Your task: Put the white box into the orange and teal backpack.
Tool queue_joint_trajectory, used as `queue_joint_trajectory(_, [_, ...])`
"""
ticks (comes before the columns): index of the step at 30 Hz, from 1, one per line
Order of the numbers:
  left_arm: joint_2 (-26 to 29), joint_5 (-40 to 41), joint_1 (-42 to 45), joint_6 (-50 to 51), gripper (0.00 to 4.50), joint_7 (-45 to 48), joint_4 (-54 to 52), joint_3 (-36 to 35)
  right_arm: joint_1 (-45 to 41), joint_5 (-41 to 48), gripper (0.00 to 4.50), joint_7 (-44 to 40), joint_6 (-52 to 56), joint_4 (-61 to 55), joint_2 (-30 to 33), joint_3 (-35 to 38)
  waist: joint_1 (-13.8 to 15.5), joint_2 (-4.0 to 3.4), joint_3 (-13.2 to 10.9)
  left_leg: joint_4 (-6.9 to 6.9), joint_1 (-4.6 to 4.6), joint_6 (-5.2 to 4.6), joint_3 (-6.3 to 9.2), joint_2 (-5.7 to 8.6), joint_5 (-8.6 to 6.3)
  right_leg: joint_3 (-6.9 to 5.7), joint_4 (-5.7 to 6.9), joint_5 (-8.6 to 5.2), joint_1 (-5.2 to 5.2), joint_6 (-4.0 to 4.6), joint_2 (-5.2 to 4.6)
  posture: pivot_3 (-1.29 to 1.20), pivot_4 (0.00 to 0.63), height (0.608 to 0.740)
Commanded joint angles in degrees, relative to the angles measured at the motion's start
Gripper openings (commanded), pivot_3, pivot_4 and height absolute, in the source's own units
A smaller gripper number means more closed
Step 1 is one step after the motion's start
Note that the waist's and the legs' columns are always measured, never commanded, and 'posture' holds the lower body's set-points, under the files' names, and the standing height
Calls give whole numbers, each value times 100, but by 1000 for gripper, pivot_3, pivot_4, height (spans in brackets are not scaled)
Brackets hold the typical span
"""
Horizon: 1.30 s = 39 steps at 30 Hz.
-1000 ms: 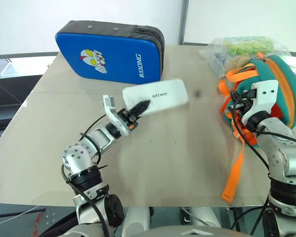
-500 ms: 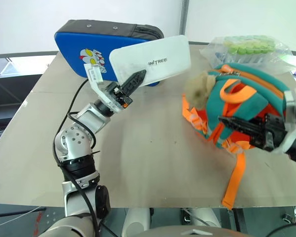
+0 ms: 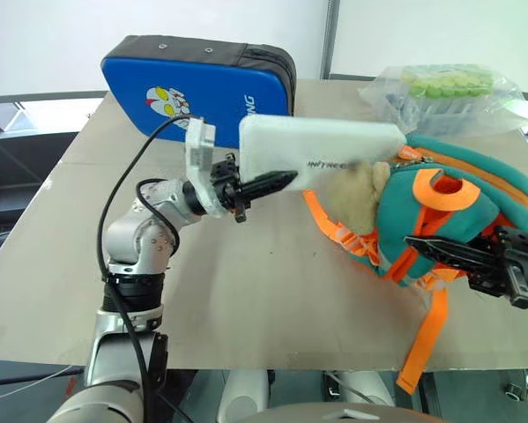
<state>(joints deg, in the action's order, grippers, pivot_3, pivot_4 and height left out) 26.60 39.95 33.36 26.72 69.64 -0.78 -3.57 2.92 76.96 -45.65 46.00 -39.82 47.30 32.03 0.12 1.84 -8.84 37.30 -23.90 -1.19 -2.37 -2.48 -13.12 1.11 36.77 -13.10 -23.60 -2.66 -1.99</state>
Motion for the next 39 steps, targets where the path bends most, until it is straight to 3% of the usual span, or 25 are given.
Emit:
queue_joint_trajectory(1, [30, -318, 265, -628, 1140, 824, 150, 437, -199, -133, 52, 348, -475, 114, -135, 260, 30, 0, 0, 1, 0, 0, 1, 0, 0, -1, 0, -4, 0, 6, 0, 0, 150, 740])
queue_joint_trajectory(5, [41, -434, 494, -920, 1140, 1203, 382, 547, -370, -621, 52, 755, -713, 414, -217, 245, 62, 0, 0, 6, 0, 0, -2, 0, 0, 2, 1, -11, 1, 20, 0, 0, 150, 740])
queue_joint_trajectory(12, [28, -1106, 697, -1520, 1140, 1400, 788, 970, -184, 123, 52, 755, -594, 17, -97, 322, 63, -1, 0, 1, -1, 0, 1, -4, 0, 0, 1, -1, 0, -3, 4, 0, 150, 740])
queue_joint_trajectory(18, [-871, -2166, 1438, -1757, 1140, 617, 1430, 1784, 12, 580, 52, 912, -562, -685, 93, -60, 165, 1, 0, 17, -10, -2, 19, 10, 0, -2, -1, -1, 13, -4, 0, 0, 150, 740])
queue_joint_trajectory(25, [-2259, -3259, 2547, -2816, 1140, 404, 3198, 2621, 55, 793, 52, 1069, -704, -956, 145, -148, 209, 0, 0, 25, -22, -6, 40, 17, -1, -7, -3, -2, 14, -7, 5, 0, 150, 740])
queue_joint_trajectory(30, [-2767, -3635, 2764, -3829, 1140, 771, 4107, 2771, 104, 561, 52, 1199, -848, -953, 174, 67, 202, 0, 0, 26, -34, -7, 48, 18, -2, -15, -11, -4, 12, -9, 5, 0, 150, 740])
queue_joint_trajectory(34, [-2348, -2842, 2394, -3448, 1140, 1845, 3415, 2450, 127, 244, 52, 1189, -1006, -677, 104, 362, 164, -3, 2, 23, -36, -8, 54, 16, -2, -19, -7, -6, 9, -11, 6, 0, 150, 740])
queue_joint_trajectory(39, [-1399, -2063, 1951, -2254, 1140, 2042, 2035, 2021, -565, -36, 52, 989, -1155, -223, 188, 29, 7, -12, -4, 21, -29, -8, 63, 12, -2, -16, -1, -6, 9, -11, 8, 0, 150, 740])
